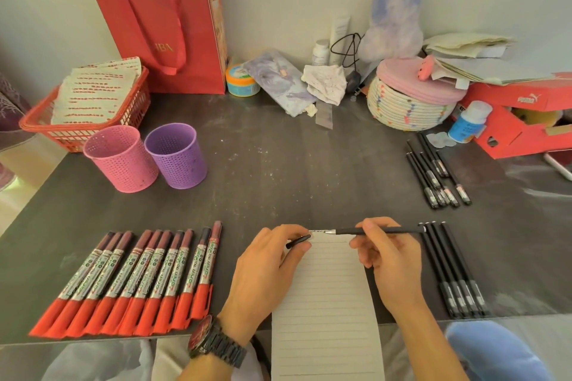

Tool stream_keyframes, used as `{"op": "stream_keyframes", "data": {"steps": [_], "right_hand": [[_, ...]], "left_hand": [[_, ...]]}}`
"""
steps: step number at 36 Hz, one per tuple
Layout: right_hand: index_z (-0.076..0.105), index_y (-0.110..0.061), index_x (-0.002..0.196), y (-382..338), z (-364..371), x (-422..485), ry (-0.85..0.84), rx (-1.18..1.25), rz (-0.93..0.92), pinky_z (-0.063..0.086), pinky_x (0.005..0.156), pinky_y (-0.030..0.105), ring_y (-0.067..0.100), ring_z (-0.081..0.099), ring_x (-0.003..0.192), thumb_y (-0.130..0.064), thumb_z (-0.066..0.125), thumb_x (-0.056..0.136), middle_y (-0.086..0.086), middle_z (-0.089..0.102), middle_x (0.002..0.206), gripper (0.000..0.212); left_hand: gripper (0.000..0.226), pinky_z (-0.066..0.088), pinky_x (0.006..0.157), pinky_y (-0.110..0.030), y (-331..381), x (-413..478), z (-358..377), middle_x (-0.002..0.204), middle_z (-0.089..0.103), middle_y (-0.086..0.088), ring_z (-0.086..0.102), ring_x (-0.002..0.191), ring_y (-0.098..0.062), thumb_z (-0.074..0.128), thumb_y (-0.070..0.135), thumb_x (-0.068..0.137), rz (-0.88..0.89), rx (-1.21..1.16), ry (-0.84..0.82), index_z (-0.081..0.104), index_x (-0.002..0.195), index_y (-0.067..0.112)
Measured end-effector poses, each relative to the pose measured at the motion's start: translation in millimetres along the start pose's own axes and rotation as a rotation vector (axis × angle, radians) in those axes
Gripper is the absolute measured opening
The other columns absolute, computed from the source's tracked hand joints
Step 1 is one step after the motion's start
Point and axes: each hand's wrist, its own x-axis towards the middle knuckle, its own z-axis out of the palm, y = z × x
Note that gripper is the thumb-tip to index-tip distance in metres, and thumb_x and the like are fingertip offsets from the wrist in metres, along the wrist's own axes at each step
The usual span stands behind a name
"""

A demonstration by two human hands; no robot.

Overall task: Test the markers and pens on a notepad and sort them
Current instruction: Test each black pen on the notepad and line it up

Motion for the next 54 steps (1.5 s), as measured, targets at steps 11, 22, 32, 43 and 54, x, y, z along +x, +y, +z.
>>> {"op": "stream_keyframes", "data": {"steps": [11, 22, 32, 43, 54], "right_hand": [[0.072, -0.010, 0.080, -1.9, 2.1, -2.2, -0.040, -0.054, -0.017, 0.040, 0.045, 0.019, 0.015, 0.052, 0.047, -0.007, 0.061, 0.098, 0.017, 0.069, 0.064, 0.021], [0.075, -0.020, 0.083, -2.7, 1.5, -3.2, -0.143, -0.149, -0.047, 0.043, 0.049, 0.019, 0.013, 0.055, 0.052, -0.018, 0.065, 0.094, 0.013, 0.073, 0.069, 0.015], [0.076, -0.012, 0.090, -2.8, 0.7, -2.5, -0.205, -0.193, -0.090, 0.045, 0.052, 0.019, 0.013, 0.058, 0.055, -0.027, 0.068, 0.087, 0.010, 0.074, 0.072, 0.017], [0.076, -0.010, 0.091, -1.6, 0.5, -2.4, -0.207, -0.222, -0.076, 0.046, 0.052, 0.018, 0.011, 0.059, 0.055, -0.022, 0.065, 0.088, 0.008, 0.075, 0.072, 0.016], [0.077, -0.008, 0.093, -5.5, 4.5, -3.9, -0.264, -0.279, -0.085, 0.046, 0.054, 0.012, 0.004, 0.068, 0.063, -0.004, 0.068, 0.092, 0.002, 0.077, 0.074, 0.010]], "left_hand": [[0.035, 0.039, 0.068, -0.005, 0.9, -0.7, -2.8, 0.103, 0.054, 0.033, 0.051, 0.089, 0.008, 0.038, 0.061, 0.094, 0.038, -0.026, -0.001, 0.060, 0.116, 0.045], [0.038, 0.037, 0.066, -0.001, 2.2, -1.0, -3.9, 0.099, 0.050, 0.034, 0.049, 0.089, 0.013, 0.039, 0.060, 0.093, 0.057, -0.012, 0.011, 0.064, 0.116, 0.041], [0.035, 0.036, 0.069, 0.001, 2.1, -1.2, -4.7, 0.105, 0.059, 0.026, 0.048, 0.087, 0.015, 0.045, 0.054, 0.095, 0.076, -0.018, 0.009, 0.067, 0.117, 0.038], [0.030, 0.040, 0.067, -0.007, -0.5, -2.1, -3.0, 0.103, 0.057, 0.028, 0.050, 0.083, 0.009, 0.049, 0.052, 0.096, 0.114, -0.023, 0.047, 0.066, 0.116, 0.039], [0.030, 0.042, 0.067, -0.008, -0.4, -3.1, -1.9, 0.104, 0.069, 0.020, 0.047, 0.082, 0.012, 0.058, 0.048, 0.091, 0.142, -0.061, 0.084, 0.074, 0.111, 0.034]]}}
